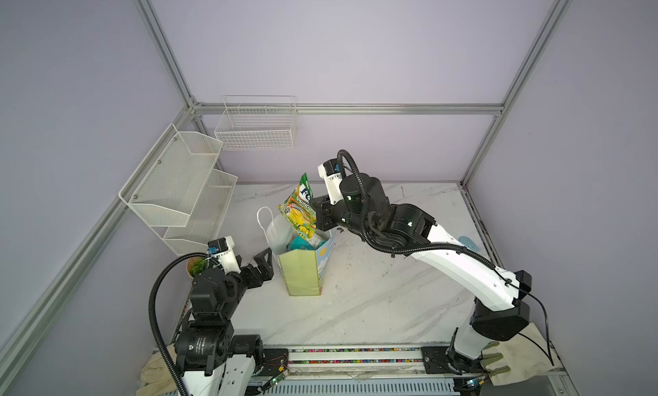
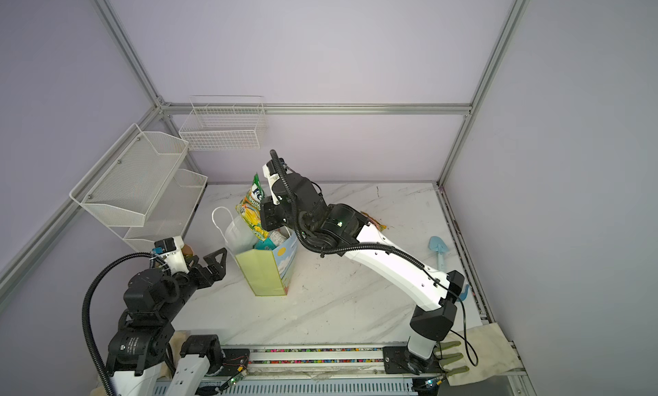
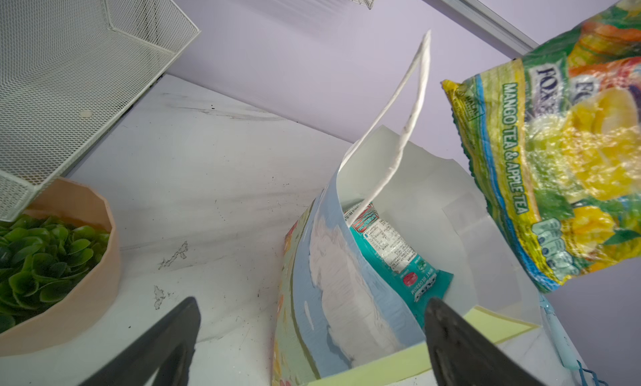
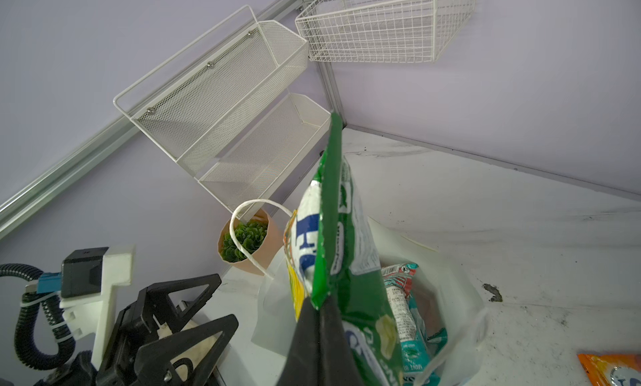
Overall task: Place the snacks into the paper bag
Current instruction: Place the snack in the paper bag.
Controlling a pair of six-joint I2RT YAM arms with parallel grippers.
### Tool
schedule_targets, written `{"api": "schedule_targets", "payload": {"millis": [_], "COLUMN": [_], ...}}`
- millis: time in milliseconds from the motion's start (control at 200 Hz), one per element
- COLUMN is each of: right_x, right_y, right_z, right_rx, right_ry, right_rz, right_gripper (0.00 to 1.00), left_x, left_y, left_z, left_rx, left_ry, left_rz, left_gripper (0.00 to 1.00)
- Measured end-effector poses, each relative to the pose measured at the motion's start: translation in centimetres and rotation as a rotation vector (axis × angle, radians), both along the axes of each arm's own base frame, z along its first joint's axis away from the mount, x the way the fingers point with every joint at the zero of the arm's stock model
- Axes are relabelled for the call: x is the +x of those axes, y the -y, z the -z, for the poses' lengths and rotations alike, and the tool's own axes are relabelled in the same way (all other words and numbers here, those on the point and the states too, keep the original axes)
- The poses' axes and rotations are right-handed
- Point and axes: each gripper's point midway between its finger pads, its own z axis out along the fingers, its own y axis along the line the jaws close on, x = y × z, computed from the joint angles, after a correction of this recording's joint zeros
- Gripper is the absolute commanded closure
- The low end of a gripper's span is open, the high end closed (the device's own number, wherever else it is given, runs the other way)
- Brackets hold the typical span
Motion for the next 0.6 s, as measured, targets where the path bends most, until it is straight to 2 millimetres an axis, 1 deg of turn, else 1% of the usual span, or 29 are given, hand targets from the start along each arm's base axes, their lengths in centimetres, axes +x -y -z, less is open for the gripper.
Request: {"api": "schedule_targets", "payload": {"millis": [315, 385, 600], "right_x": [-0.5, -0.6, -0.6], "right_y": [-2.3, -2.7, -3.7], "right_z": [2.2, 2.9, 4.3], "right_rx": [-0.102, -0.130, -0.194], "right_ry": [0.024, 0.025, 0.036], "right_rz": [0.000, 0.001, 0.009], "right_gripper": [1.00, 1.00, 1.00], "left_x": [0.0, 0.0, 0.0], "left_y": [0.0, 0.0, 0.0], "left_z": [0.0, 0.0, 0.0], "left_rx": [0.000, 0.000, 0.000], "left_ry": [0.000, 0.000, 0.000], "left_rz": [0.000, 0.000, 0.000], "left_gripper": [0.00, 0.00, 0.00]}}
